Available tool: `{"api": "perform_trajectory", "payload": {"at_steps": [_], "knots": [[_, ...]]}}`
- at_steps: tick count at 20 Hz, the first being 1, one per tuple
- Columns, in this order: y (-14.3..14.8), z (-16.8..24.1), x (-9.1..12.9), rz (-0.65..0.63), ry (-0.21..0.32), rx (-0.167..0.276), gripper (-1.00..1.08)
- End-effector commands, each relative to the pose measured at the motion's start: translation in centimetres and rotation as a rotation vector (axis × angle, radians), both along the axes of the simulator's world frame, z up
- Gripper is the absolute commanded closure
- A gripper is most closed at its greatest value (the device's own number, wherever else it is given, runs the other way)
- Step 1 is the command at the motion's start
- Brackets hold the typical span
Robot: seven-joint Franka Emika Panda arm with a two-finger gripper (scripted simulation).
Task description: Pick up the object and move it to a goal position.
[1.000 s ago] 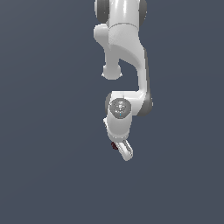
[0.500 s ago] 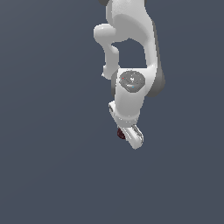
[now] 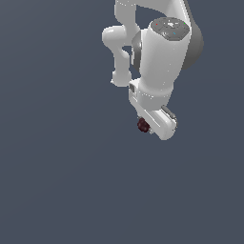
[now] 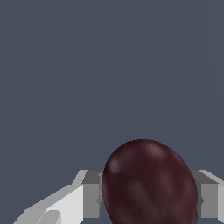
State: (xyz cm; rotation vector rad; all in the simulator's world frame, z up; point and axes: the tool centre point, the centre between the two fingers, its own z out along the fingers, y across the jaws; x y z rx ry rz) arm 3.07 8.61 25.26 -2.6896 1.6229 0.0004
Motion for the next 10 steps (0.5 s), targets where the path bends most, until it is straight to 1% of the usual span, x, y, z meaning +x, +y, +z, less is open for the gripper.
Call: {"api": "perform_trajectory", "payload": {"at_steps": [1,6,10], "knots": [[0.7,2.5,-0.5,-0.001,0.0,-0.001,1.08],[1.9,6.3,-1.1,0.0,0.0,-0.001,1.08],[2.6,8.3,-1.4,0.0,0.0,-0.001,1.08]]}}
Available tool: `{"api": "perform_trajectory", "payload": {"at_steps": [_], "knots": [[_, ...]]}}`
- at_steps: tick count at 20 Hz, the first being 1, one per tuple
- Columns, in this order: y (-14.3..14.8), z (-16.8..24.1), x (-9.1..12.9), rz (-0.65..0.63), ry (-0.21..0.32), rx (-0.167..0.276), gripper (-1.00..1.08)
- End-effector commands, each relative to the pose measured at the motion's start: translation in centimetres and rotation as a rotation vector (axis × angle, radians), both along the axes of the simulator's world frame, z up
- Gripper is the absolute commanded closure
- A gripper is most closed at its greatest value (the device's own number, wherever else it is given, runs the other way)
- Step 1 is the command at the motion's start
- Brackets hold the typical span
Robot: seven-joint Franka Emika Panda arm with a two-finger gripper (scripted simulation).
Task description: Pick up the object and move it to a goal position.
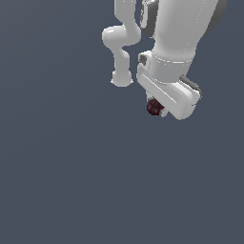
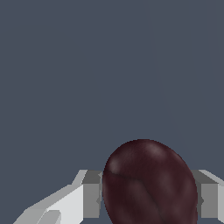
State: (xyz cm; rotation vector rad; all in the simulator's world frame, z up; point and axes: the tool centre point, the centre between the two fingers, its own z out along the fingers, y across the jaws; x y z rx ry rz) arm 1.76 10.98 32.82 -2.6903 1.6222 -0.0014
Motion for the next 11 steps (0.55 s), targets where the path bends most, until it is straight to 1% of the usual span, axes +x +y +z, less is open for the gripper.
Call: {"api": "perform_trajectory", "payload": {"at_steps": [1,5,11], "knots": [[0.31,1.05,-0.17,-0.001,0.001,0.0,1.08],[0.57,1.74,-0.23,0.0,0.001,0.0,1.08],[0.49,1.33,-0.08,0.0,0.001,0.0,1.08]]}}
